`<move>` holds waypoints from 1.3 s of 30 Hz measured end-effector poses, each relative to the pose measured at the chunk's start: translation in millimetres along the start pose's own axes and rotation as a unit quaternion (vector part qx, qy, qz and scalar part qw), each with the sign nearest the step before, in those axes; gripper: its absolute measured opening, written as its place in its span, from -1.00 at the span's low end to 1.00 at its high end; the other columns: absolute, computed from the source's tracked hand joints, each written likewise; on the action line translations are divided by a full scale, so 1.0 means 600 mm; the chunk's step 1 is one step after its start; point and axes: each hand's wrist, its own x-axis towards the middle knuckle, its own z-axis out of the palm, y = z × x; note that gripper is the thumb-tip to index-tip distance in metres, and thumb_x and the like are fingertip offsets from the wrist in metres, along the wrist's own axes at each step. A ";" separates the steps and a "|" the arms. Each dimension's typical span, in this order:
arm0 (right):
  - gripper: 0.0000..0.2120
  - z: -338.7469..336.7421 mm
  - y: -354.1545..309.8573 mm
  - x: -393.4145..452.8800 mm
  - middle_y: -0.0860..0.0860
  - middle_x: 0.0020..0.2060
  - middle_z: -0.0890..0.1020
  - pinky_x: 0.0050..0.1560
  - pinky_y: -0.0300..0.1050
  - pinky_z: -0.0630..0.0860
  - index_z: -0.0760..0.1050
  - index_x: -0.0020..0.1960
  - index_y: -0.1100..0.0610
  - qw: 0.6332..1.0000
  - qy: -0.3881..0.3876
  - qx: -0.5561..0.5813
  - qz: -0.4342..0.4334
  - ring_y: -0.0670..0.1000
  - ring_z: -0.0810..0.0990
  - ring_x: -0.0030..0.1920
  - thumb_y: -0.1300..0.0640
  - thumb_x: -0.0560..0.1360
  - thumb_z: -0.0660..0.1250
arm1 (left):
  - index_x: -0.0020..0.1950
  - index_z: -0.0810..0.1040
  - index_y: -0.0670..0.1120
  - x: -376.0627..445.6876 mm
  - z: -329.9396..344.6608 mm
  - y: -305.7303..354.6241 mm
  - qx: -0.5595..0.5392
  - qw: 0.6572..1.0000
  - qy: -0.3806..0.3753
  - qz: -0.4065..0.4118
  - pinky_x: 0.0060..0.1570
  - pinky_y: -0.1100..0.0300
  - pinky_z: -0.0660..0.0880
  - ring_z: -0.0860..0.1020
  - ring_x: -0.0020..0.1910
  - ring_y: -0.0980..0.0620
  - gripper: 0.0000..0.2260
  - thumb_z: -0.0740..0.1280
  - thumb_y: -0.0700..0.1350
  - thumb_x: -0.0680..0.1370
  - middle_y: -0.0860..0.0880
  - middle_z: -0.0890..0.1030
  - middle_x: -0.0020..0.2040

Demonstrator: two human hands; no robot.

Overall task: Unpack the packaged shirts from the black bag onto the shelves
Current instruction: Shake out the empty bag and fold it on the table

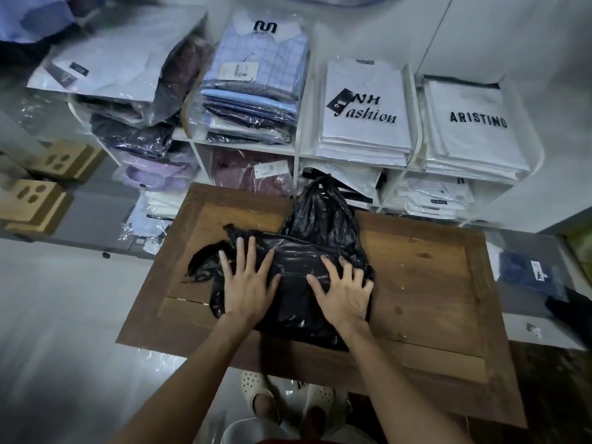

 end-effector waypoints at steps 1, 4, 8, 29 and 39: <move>-0.39 -0.001 0.001 0.002 0.10 0.25 0.60 0.04 0.17 0.44 0.51 0.40 -0.15 0.999 0.017 -0.010 0.025 0.21 0.55 0.15 -0.45 0.54 0.06 | 0.57 0.36 0.06 0.008 -0.015 0.015 0.013 1.000 -0.002 0.012 0.48 -0.44 -0.12 -0.05 0.64 -0.26 -0.46 0.11 0.25 0.63 -0.25 0.10 0.64; -0.42 -0.015 0.001 0.007 0.14 0.04 0.58 -0.03 0.14 0.40 0.61 0.21 -0.06 0.996 0.013 -0.008 0.090 0.25 0.53 0.01 -0.45 0.51 0.14 | 0.61 0.25 0.00 0.014 -0.052 0.080 -0.007 0.997 -0.072 0.003 0.47 -0.42 -0.27 -0.24 0.61 -0.32 -0.35 0.06 0.31 0.60 -0.32 -0.08 0.64; -0.60 -0.035 0.008 -0.011 0.10 0.02 0.58 -0.02 0.11 0.44 0.55 0.16 -0.02 0.996 -0.021 0.010 0.091 0.23 0.61 -0.05 -0.30 0.54 0.24 | 0.66 0.06 -0.04 0.024 -0.061 0.149 -0.141 0.960 -0.219 -0.105 0.36 -0.56 -0.26 -0.35 0.55 -0.43 -0.14 -0.11 0.50 0.53 -0.38 -0.24 0.60; 0.07 -0.111 0.124 0.017 0.01 0.21 0.64 0.19 0.14 0.62 0.35 0.47 -0.07 0.615 -0.178 0.655 0.400 0.10 0.67 0.14 -0.24 0.04 0.69 | 0.50 0.13 0.04 0.075 -0.066 0.246 -0.132 0.949 -0.276 -0.073 0.27 -0.68 -0.13 -0.34 0.53 -0.49 -0.25 0.44 0.23 0.47 -0.41 -0.29 0.57; -0.61 -0.089 0.099 0.025 0.08 0.17 0.68 0.29 0.16 0.56 0.57 0.31 0.10 0.626 -0.001 0.622 0.470 0.19 0.63 0.22 0.17 0.50 0.50 | 0.55 0.27 0.14 0.079 -0.139 0.126 -0.458 0.868 -0.179 -0.068 0.24 -0.05 0.48 0.57 0.20 -0.07 -0.43 0.26 -0.15 0.56 -0.15 0.56 0.32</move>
